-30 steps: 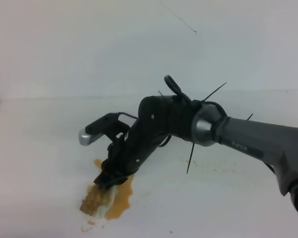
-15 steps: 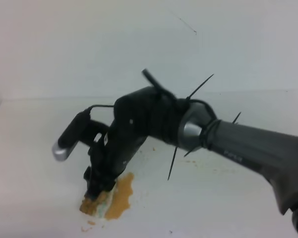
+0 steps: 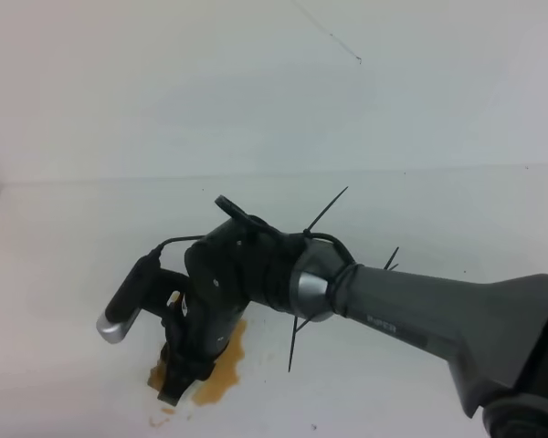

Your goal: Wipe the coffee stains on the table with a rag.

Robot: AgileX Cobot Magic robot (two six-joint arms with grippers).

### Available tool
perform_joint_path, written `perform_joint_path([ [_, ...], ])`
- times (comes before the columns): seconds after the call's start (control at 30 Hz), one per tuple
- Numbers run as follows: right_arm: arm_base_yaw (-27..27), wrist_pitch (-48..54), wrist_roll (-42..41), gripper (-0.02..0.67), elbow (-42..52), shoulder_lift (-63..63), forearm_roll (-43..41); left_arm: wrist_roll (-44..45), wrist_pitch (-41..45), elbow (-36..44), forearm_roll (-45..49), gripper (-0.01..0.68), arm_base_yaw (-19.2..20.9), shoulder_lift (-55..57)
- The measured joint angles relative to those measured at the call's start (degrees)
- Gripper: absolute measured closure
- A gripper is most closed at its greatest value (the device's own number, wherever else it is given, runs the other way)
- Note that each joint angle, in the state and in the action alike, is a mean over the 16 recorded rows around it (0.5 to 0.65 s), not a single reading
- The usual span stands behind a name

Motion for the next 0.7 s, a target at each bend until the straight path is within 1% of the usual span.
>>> perform_joint_path([
  [0.17, -0.4, 3.4, -0.3, 0.596, 0.0, 0.6, -1.8, 0.0, 0.0, 0.0, 0.0, 0.672, 0.0, 0.0],
  [0.3, -1.3, 6.0, -0.1, 0.644, 0.0, 0.6, -3.4, 0.0, 0.0, 0.0, 0.0, 0.672, 0.0, 0.0],
  [0.47, -2.7, 7.2, 0.5, 0.651, 0.0, -0.1, -4.9, 0.0, 0.0, 0.0, 0.0, 0.672, 0.0, 0.0],
  [0.7, -4.8, 4.3, 2.4, 0.651, 0.0, -1.9, -6.1, 0.0, 0.0, 0.0, 0.0, 0.672, 0.0, 0.0],
])
